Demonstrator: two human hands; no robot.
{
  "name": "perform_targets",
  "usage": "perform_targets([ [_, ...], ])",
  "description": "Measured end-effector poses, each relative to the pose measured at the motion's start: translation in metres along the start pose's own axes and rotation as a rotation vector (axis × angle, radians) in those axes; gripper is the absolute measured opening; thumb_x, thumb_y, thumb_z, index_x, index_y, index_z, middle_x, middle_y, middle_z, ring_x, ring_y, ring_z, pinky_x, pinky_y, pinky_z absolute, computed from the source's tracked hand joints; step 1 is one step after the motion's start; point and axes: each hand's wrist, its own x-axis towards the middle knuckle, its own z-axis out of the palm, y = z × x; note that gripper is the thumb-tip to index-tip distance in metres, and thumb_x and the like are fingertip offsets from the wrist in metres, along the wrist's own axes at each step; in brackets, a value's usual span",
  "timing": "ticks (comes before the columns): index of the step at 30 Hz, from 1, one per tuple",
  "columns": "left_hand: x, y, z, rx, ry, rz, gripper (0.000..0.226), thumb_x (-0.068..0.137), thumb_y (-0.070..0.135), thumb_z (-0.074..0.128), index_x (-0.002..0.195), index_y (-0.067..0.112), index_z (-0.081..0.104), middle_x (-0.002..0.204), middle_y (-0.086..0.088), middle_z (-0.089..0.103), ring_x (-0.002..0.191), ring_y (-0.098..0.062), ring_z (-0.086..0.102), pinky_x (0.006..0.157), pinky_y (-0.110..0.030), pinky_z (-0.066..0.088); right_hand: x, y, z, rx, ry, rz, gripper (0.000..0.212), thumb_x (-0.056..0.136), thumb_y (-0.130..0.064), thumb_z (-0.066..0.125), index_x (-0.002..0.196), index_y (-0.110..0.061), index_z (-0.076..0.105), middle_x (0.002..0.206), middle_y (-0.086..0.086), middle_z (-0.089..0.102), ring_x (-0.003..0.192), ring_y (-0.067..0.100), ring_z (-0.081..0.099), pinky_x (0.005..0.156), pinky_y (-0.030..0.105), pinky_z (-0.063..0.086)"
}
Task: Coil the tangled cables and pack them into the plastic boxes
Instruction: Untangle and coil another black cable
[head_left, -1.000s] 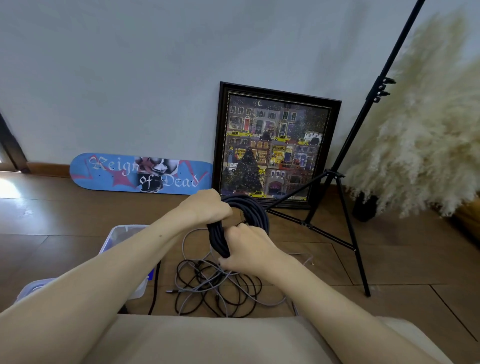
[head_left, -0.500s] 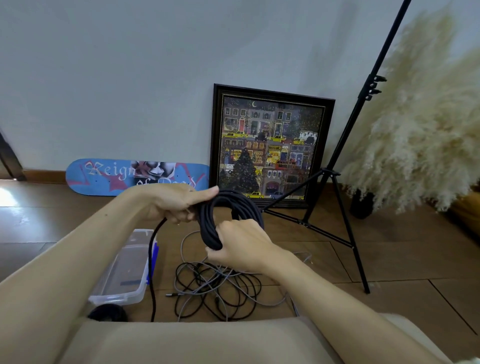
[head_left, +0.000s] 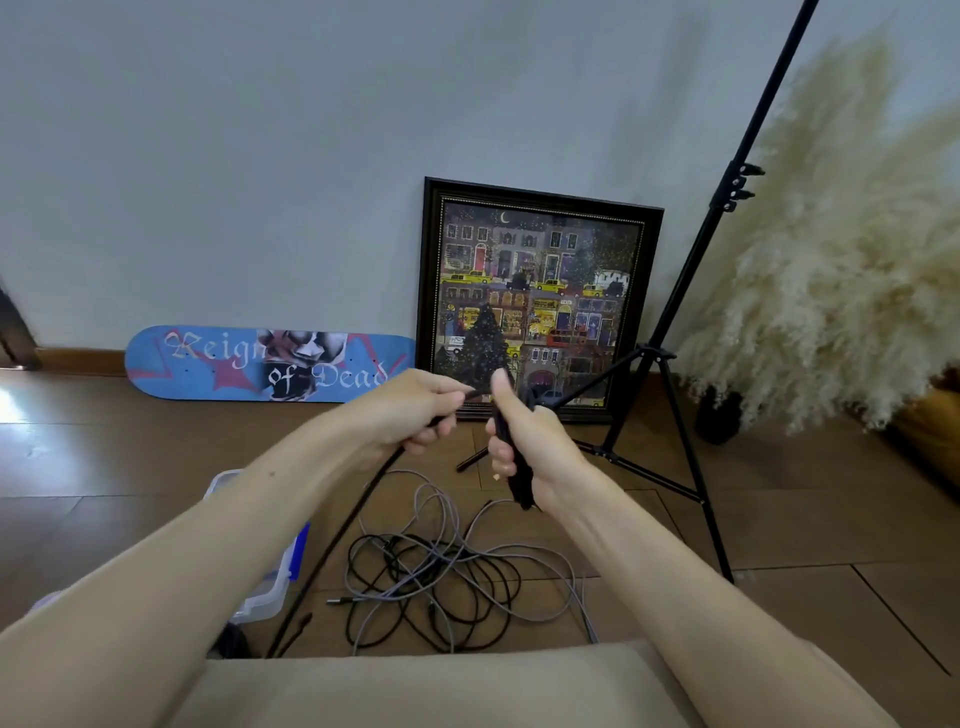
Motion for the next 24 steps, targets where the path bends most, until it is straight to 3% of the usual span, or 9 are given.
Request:
perform_targets([
  [6,-0.004,-0.003,0.036,-0.019,0.013,0.010,0.034,0.102,0.009,0.034,0.131,0.008,0.052,0.059,-0.002,0.045,0.031,-0.003,0.031,0.034,-0.015,0.024,0.002,0.009,0.002,0.066,0.071,0.051,0.070,0.089,-0.072,0.032,0.069,-0.007,0.050,0.042,0.001,0.040,0.032,0.012,0.033,0.035,0.018,0.027],
  [11,-0.010,0.000,0.051,0.043,0.019,0.090,0.043,0.101,0.004,0.030,0.143,0.010,0.037,0.060,-0.005,0.055,0.037,-0.006,0.047,0.038,-0.018,0.034,0.008,0.008,-0.001,0.093,0.056,0.087,0.082,0.080,-0.082,0.032,0.049,-0.009,0.051,0.040,0.006,0.040,0.036,0.016,0.036,0.042,0.025,0.030],
  [13,-0.013,-0.001,0.056,0.125,0.016,0.116,0.047,0.101,0.005,0.029,0.148,0.013,0.027,0.059,-0.002,0.056,0.046,-0.010,0.052,0.043,-0.018,0.040,0.007,0.010,-0.002,0.144,0.042,0.124,0.074,0.077,-0.079,0.048,0.069,-0.007,0.063,0.046,0.007,0.043,0.041,0.016,0.040,0.055,0.031,0.038],
  [15,-0.018,0.002,0.057,0.162,0.019,0.151,0.042,0.101,0.005,0.030,0.142,0.010,0.037,0.058,-0.002,0.054,0.053,-0.015,0.053,0.045,-0.019,0.042,0.007,0.011,-0.003,0.187,0.010,0.144,0.072,0.073,-0.075,0.059,0.086,-0.004,0.068,0.052,0.008,0.045,0.045,0.018,0.044,0.066,0.035,0.043],
  [17,-0.018,0.009,0.054,0.104,0.049,0.185,0.028,0.100,0.004,0.032,0.112,0.007,0.057,0.054,-0.003,0.051,0.050,-0.020,0.050,0.046,-0.024,0.041,0.008,0.012,-0.003,0.141,-0.034,0.110,0.073,0.078,-0.075,0.053,0.055,-0.005,0.061,0.042,0.006,0.043,0.040,0.018,0.043,0.058,0.031,0.040],
  [18,-0.018,0.013,0.052,0.047,0.079,0.184,0.026,0.099,0.003,0.033,0.101,0.005,0.059,0.052,-0.005,0.049,0.045,-0.020,0.048,0.045,-0.024,0.040,0.007,0.011,-0.002,0.108,-0.049,0.085,0.076,0.082,-0.075,0.047,0.042,-0.010,0.051,0.038,0.005,0.042,0.038,0.017,0.040,0.052,0.028,0.035],
  [19,-0.018,0.016,0.050,0.006,0.103,0.178,0.025,0.099,0.003,0.034,0.103,0.005,0.059,0.053,-0.007,0.048,0.040,-0.017,0.046,0.042,-0.022,0.038,0.007,0.010,-0.001,0.086,-0.047,0.078,0.078,0.084,-0.075,0.042,0.040,-0.011,0.047,0.036,0.004,0.042,0.037,0.016,0.038,0.050,0.027,0.031],
  [22,-0.018,0.013,0.054,0.172,0.098,0.184,0.039,0.100,0.005,0.032,0.137,0.012,0.044,0.062,-0.006,0.054,0.040,-0.012,0.045,0.041,-0.019,0.038,0.009,0.006,0.001,0.118,0.000,0.109,0.073,0.081,-0.077,0.046,0.075,-0.006,0.062,0.036,0.003,0.039,0.036,0.016,0.039,0.050,0.027,0.034],
  [24,-0.019,0.008,0.060,0.302,0.071,0.216,0.038,0.101,0.007,0.032,0.137,0.011,0.045,0.063,-0.002,0.055,0.043,-0.012,0.045,0.045,-0.018,0.039,0.013,0.009,0.001,0.166,0.045,0.143,0.083,0.064,-0.080,0.058,0.112,-0.011,0.063,0.042,0.001,0.040,0.037,0.015,0.043,0.051,0.027,0.039],
])
